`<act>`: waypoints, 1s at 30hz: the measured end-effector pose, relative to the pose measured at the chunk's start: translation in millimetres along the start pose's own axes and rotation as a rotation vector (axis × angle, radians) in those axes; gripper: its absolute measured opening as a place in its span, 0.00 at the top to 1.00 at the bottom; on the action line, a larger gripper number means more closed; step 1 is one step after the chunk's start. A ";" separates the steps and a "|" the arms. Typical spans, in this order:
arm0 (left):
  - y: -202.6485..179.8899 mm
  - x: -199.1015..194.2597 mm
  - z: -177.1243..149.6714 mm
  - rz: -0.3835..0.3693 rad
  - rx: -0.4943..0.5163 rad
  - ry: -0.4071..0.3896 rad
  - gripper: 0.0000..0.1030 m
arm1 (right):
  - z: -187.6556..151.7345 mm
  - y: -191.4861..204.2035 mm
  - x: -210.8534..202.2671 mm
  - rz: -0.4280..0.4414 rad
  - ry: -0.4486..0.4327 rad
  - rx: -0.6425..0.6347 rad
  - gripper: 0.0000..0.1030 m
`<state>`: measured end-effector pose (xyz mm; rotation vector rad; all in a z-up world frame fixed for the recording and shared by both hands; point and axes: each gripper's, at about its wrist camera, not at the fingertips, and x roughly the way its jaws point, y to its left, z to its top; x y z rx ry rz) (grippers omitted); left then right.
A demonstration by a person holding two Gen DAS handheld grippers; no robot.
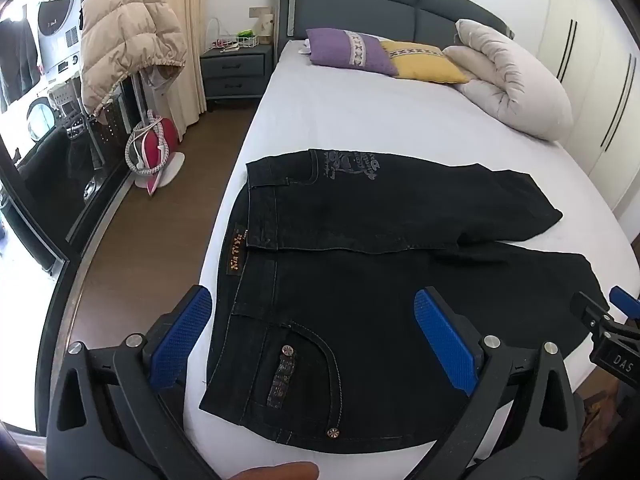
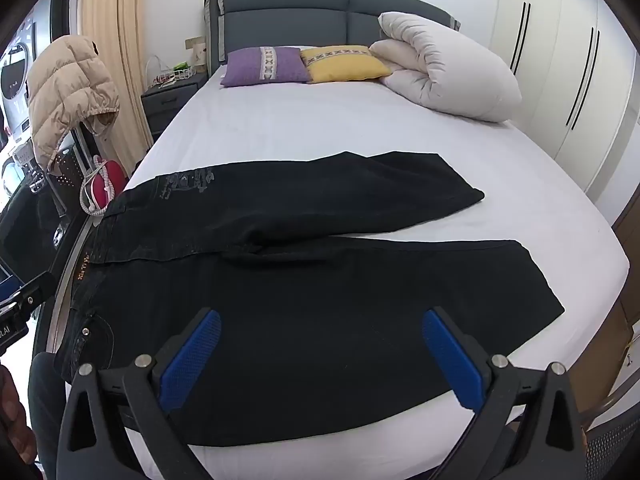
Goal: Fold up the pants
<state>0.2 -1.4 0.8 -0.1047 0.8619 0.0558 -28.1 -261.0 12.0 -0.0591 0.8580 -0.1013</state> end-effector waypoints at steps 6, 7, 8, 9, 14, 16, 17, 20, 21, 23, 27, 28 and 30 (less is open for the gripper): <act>-2.3 -1.9 -0.9 0.002 -0.004 -0.009 0.00 | 0.1 0.0 0.0 0.003 0.006 0.003 0.00; -1.8 -2.0 -0.9 0.001 -0.005 -0.010 0.00 | 0.0 0.1 -0.1 0.003 0.007 0.004 0.00; -2.7 -2.8 -1.0 0.001 -0.004 -0.010 0.00 | 0.0 0.3 -0.3 0.003 0.007 0.005 0.00; -2.2 -2.2 -0.7 -0.001 -0.005 -0.009 0.00 | -0.2 0.6 -0.4 0.003 0.007 0.005 0.00; -3.3 -1.5 -2.5 0.001 -0.009 -0.008 0.00 | -4.7 -1.1 -0.1 0.004 0.011 -0.001 0.00; -2.1 -0.2 -2.7 0.001 -0.009 -0.006 0.00 | -3.4 2.2 1.0 0.001 0.009 -0.003 0.00; -2.2 -0.4 -2.8 0.002 -0.009 -0.005 0.00 | -4.4 3.4 1.6 0.001 0.009 -0.003 0.00; -1.6 2.1 -3.6 0.003 -0.011 -0.001 0.00 | -4.7 0.9 2.1 0.005 0.016 -0.001 0.00; -1.6 5.1 -2.9 0.004 -0.012 0.001 0.00 | -3.9 1.5 2.0 0.006 0.017 -0.001 0.00; -1.8 5.1 -2.9 0.003 -0.012 0.001 0.00 | -3.9 1.7 2.3 0.007 0.018 -0.001 0.00; -1.0 4.8 -2.4 0.004 -0.013 0.002 0.00 | -4.3 2.9 2.4 0.009 0.020 -0.004 0.00; -1.2 4.9 -2.6 0.005 -0.011 0.001 0.00 | -4.4 3.2 2.5 0.009 0.020 -0.004 0.00; -1.1 4.9 -2.7 0.005 -0.011 0.000 0.00 | -4.5 3.6 2.5 0.008 0.020 -0.004 0.00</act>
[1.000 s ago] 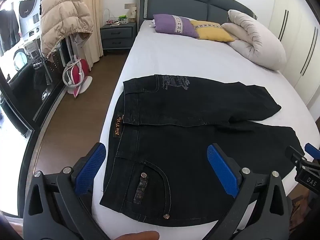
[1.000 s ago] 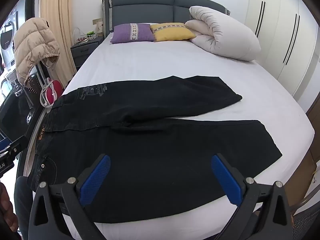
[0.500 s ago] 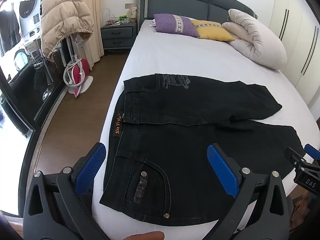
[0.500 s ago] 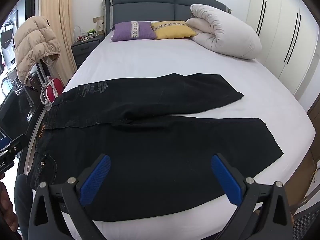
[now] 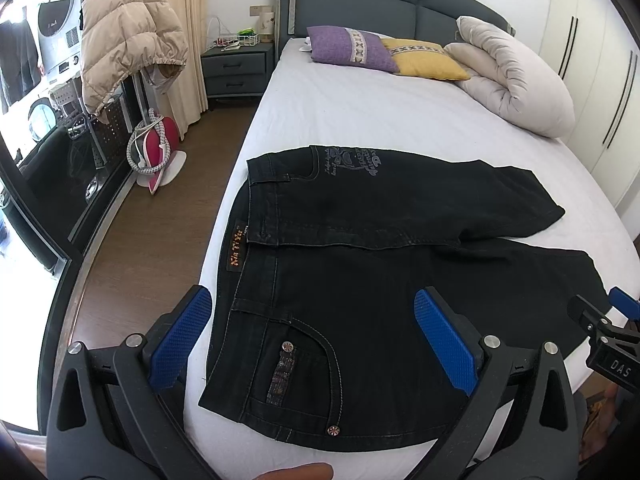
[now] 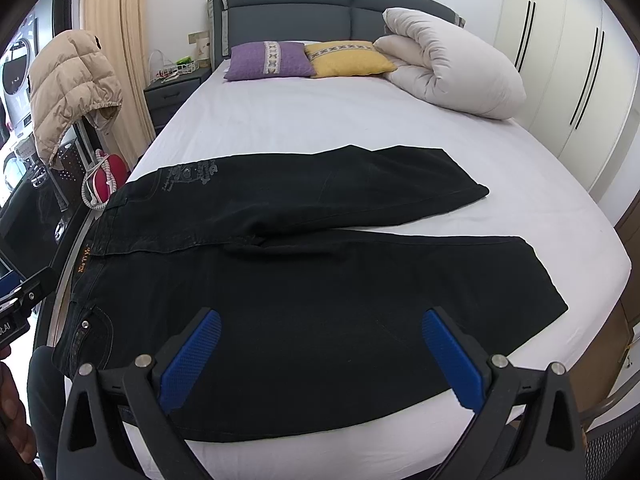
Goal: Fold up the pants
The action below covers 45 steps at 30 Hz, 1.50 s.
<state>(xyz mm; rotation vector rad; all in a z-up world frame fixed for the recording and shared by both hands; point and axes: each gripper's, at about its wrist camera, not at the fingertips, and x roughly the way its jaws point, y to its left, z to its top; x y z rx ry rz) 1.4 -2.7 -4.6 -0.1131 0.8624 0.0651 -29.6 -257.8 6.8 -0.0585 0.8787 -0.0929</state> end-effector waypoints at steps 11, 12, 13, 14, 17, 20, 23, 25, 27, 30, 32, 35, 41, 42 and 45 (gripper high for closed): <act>-0.7 0.4 -0.3 -0.001 0.000 0.001 0.00 | -1.4 3.1 1.2 -0.001 0.004 -0.004 0.00; -0.6 0.5 -0.5 -0.001 0.001 0.001 0.00 | -1.8 3.7 1.4 -0.001 0.004 -0.004 0.00; -0.6 0.5 -0.5 0.000 0.001 0.002 0.00 | -1.8 3.7 1.5 -0.001 0.004 -0.004 0.00; -0.5 0.5 -0.5 -0.001 0.001 0.002 0.00 | -1.9 3.7 1.5 0.000 0.004 -0.005 0.00; -0.8 0.5 -0.5 0.000 0.001 0.002 0.00 | -2.4 3.7 1.8 0.000 0.004 -0.005 0.00; -0.6 0.6 -0.4 -0.001 0.001 0.002 0.00 | -3.3 4.9 2.3 0.001 0.005 -0.008 0.00; -0.8 0.7 -0.4 0.000 0.001 0.002 0.00 | -3.3 5.1 2.3 0.001 0.006 -0.008 0.00; -0.7 0.6 -0.3 0.000 0.001 0.003 0.00 | -3.8 5.6 2.2 0.000 0.006 -0.008 0.00; -0.7 0.6 -0.3 0.000 0.001 0.003 0.00 | -3.4 5.3 2.4 0.001 0.006 -0.008 0.00; -1.2 0.9 -1.1 -0.001 0.002 0.005 0.00 | -3.4 5.4 2.4 0.001 0.006 -0.008 0.00; -1.3 0.9 -1.3 -0.001 0.002 0.005 0.00 | -3.4 5.5 2.4 0.001 0.007 -0.007 0.00; -1.4 1.1 -1.3 -0.001 0.002 0.005 0.00 | -4.3 5.9 2.8 0.001 0.007 -0.009 0.00; -1.4 1.0 -1.2 0.000 0.003 0.005 0.00 | -5.8 8.2 3.6 0.002 0.009 -0.010 0.00; -1.5 1.1 -1.2 0.001 0.004 0.005 0.00 | -6.6 8.9 4.4 0.003 0.009 -0.010 0.00; -1.3 1.8 -1.8 0.001 0.003 0.007 0.00 | -7.3 9.2 4.4 0.004 0.010 -0.011 0.00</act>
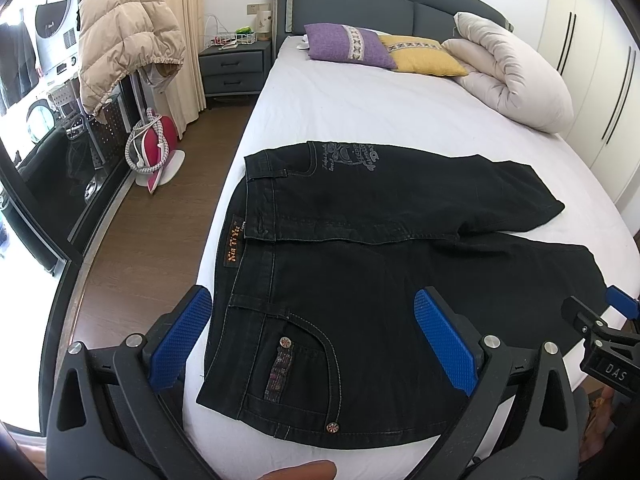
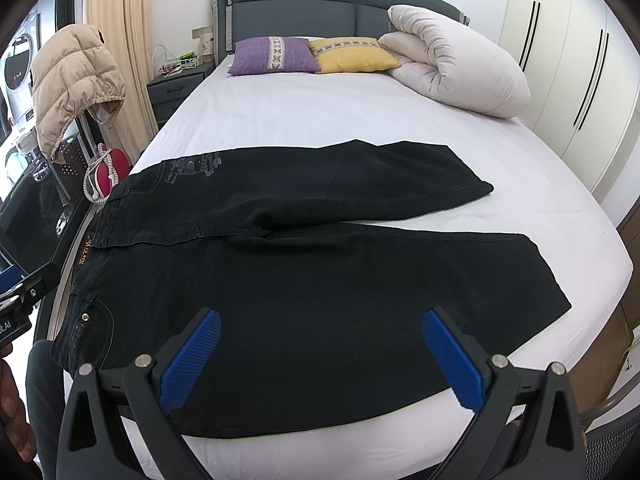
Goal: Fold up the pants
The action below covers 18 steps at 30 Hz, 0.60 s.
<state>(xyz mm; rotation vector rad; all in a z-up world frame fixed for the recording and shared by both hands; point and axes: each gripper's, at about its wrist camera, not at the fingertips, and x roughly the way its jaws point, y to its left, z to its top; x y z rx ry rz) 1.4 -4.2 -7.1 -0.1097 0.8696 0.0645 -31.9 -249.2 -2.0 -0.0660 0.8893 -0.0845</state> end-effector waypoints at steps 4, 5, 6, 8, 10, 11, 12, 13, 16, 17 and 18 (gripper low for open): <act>1.3 4.7 -1.8 0.002 -0.005 0.012 0.00 | -1.7 1.7 0.6 0.002 0.002 -0.001 0.00; 2.0 6.8 -2.6 0.002 -0.007 0.017 0.00 | -2.2 2.0 0.5 0.003 0.003 -0.002 0.00; 2.4 7.8 -2.9 0.004 -0.009 0.020 0.00 | -1.5 1.2 1.1 0.004 0.005 -0.002 0.00; 3.8 8.9 -4.7 0.006 -0.008 0.022 0.00 | -1.4 0.8 1.1 0.005 0.005 -0.003 0.00; 4.1 10.0 -4.5 0.002 -0.009 0.024 0.00 | -1.5 1.1 1.1 0.005 0.006 -0.003 0.00; 4.0 10.2 -4.7 -0.002 -0.009 0.024 0.00 | 0.2 0.8 2.3 0.007 0.008 -0.004 0.00; 4.1 10.3 -4.7 -0.006 -0.009 0.025 0.00 | 0.3 1.3 2.5 0.008 0.008 -0.005 0.00; 4.4 11.0 -4.7 -0.009 -0.010 0.026 0.00 | -0.1 1.8 2.6 0.009 0.008 -0.006 0.00; 6.9 12.6 -3.4 -0.024 -0.016 0.035 0.00 | 1.1 1.3 4.3 0.010 0.011 -0.007 0.00; 9.6 13.5 -2.9 -0.032 -0.023 0.038 0.00 | 1.0 1.5 4.3 0.010 0.011 -0.006 0.00; 12.4 13.8 -2.3 -0.043 -0.033 0.041 0.00 | 0.9 1.6 4.3 0.012 0.011 -0.007 0.00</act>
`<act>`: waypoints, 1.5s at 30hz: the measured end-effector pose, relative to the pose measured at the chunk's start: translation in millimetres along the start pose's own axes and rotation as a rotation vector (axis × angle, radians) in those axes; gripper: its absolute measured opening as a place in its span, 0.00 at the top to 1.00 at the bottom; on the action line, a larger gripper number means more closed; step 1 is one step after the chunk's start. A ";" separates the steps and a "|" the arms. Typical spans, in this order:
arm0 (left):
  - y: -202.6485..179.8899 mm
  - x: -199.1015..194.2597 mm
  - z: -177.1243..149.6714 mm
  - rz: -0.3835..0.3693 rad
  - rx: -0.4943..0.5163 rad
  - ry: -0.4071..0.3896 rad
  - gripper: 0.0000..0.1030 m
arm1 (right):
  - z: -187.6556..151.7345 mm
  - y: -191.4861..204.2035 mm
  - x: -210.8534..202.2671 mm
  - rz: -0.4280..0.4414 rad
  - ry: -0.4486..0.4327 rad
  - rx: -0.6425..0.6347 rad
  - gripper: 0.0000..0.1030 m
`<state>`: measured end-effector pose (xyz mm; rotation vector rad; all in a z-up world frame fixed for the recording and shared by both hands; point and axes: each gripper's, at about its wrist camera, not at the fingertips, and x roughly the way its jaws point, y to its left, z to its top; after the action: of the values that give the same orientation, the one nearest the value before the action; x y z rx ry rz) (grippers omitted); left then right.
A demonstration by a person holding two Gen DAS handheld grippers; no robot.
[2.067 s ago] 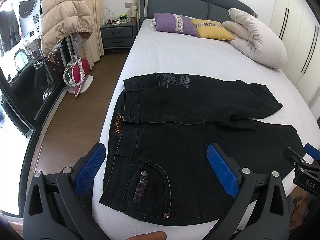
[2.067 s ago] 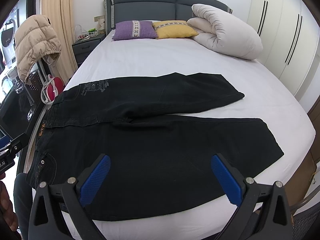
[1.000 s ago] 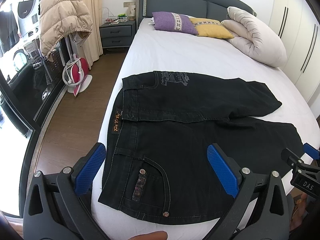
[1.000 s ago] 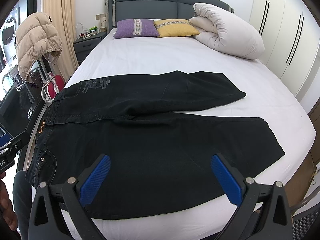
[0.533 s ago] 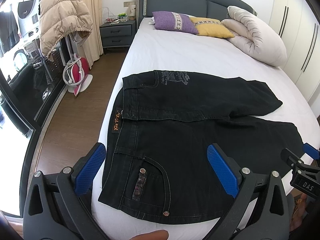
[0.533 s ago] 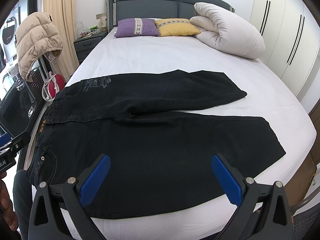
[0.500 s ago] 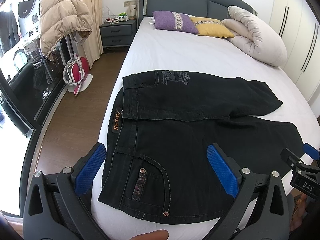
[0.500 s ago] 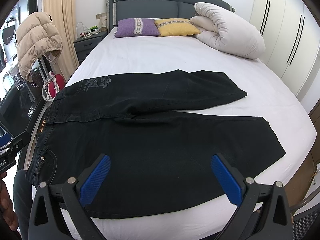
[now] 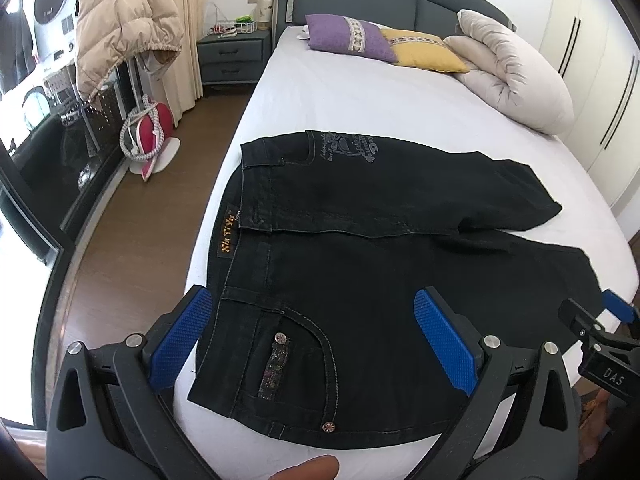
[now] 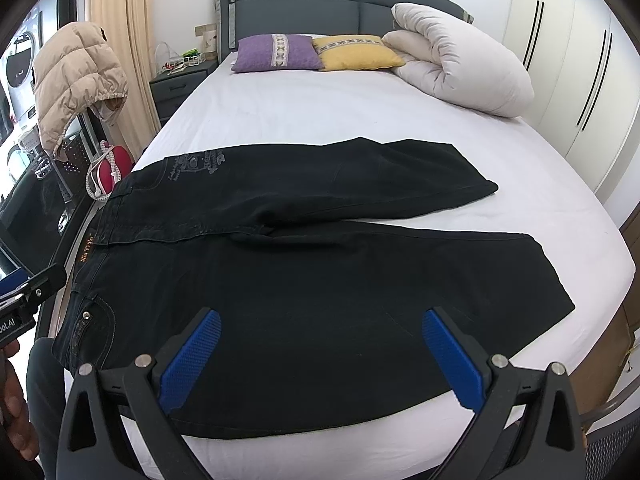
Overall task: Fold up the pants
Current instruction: 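Grasp the jeans waistband with the left tool while the right tool grasps the waistband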
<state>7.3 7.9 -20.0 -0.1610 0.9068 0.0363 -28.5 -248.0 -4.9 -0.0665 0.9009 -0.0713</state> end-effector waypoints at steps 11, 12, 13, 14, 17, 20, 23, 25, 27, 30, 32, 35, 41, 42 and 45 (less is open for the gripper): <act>1.7 43.5 23.5 -0.084 0.122 0.022 0.00 | 12.9 -2.1 12.4 0.073 0.022 -0.015 0.00; -0.1 47.3 27.7 -0.092 0.133 0.019 0.00 | 15.0 -1.8 14.4 0.083 0.025 -0.020 0.00; -1.0 48.7 32.2 -0.110 0.140 0.001 0.00 | 17.4 -1.8 15.9 0.093 0.025 -0.024 0.00; -2.4 49.3 37.9 -0.123 0.154 -0.030 0.00 | 20.4 -2.0 17.9 0.105 0.021 -0.029 0.00; -9.3 56.2 57.4 -0.121 0.212 -0.073 0.00 | 32.1 -4.1 24.8 0.142 0.013 -0.050 0.00; -7.6 87.7 93.1 -0.046 0.204 0.025 0.00 | 48.0 -7.2 34.3 0.203 0.004 -0.093 0.00; 4.4 124.5 137.9 -0.066 0.187 0.077 0.00 | 66.3 -10.2 47.0 0.262 0.002 -0.165 0.00; 5.0 145.2 166.6 -0.078 0.242 0.060 0.00 | 76.4 -12.3 55.3 0.309 -0.002 -0.215 0.02; 2.1 174.1 195.3 -0.088 0.309 0.079 0.00 | 88.4 -14.2 68.0 0.356 0.002 -0.278 0.06; 3.1 226.3 227.4 -0.149 0.381 0.169 0.00 | 102.9 -18.1 86.4 0.423 0.027 -0.353 0.14; 2.7 258.2 242.4 -0.136 0.449 0.206 0.00 | 109.5 -20.9 98.3 0.463 0.043 -0.381 0.19; 2.7 290.0 247.3 -0.153 0.515 0.256 0.00 | 117.6 -24.3 115.1 0.503 0.063 -0.391 0.23; 4.5 351.9 251.0 -0.175 0.564 0.380 0.02 | 123.8 -24.0 146.8 0.559 0.106 -0.380 0.32; 6.8 359.2 251.0 -0.184 0.559 0.399 0.04 | 124.8 -22.6 150.6 0.564 0.113 -0.385 0.34; 12.4 374.9 251.9 -0.234 0.524 0.436 0.14 | 128.5 -17.7 159.1 0.577 0.117 -0.407 0.38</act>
<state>433.9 45.3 -164.0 0.2237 1.2945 -0.4666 170.2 -276.3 -47.9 -0.1797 1.0112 0.6521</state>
